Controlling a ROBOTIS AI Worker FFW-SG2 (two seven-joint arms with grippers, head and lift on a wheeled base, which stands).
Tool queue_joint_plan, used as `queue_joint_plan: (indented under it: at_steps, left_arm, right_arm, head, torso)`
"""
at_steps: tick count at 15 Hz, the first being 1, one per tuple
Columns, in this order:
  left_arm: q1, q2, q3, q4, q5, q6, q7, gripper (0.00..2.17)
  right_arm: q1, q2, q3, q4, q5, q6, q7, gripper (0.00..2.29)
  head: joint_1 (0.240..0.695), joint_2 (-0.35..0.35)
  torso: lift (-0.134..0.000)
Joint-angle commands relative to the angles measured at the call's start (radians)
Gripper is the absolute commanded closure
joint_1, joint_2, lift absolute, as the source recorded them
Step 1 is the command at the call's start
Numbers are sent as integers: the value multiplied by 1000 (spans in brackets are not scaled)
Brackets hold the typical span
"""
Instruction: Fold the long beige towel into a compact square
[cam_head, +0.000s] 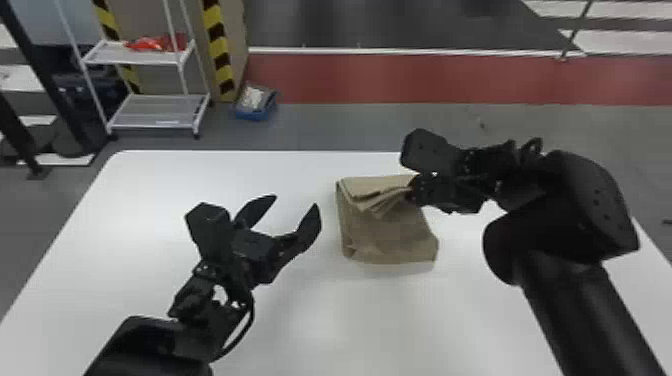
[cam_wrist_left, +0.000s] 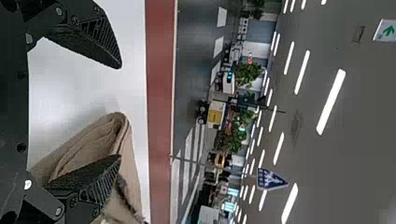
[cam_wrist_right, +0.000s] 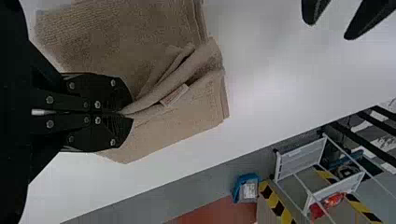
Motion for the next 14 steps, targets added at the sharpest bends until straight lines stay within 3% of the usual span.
queue_joint_plan:
  at_steps: [1, 4, 5, 7, 12, 14]
  left_arm:
    - [-9, -1, -27, 0, 1, 0, -39, 279]
    - [-38, -4, -54, 2, 13, 114, -117, 640]
    - [-49, -5, -80, 5, 12, 138, -125, 650]
    - [-70, -8, -125, 31, 7, 147, -130, 913]
    - [-79, -11, -163, 54, 4, 147, -131, 913]
    - [-81, -5, -157, 57, 3, 147, -131, 913]
  right_arm:
    - [-28, 8, -44, -18, -23, 44, -11, 1649]
    - [-65, 20, -99, -24, -89, 87, -45, 1649]
    - [-71, 28, -105, -22, -95, 87, -45, 1649]
    - [-73, 42, -99, -19, -95, 75, -53, 1649]
    - [-73, 114, -59, -7, -87, 48, -74, 1649]
    - [-73, 117, -58, -7, -86, 48, -76, 1649]
  head:
    - [695, -59]
    - [695, -118]
    - [695, -132]
    - [695, -151]
    - [695, -167]
    - [695, -152]
  torso:
    - [-118]
    - [-118]
    - [-118]
    - [-118]
    - [-118]
    - [-118]
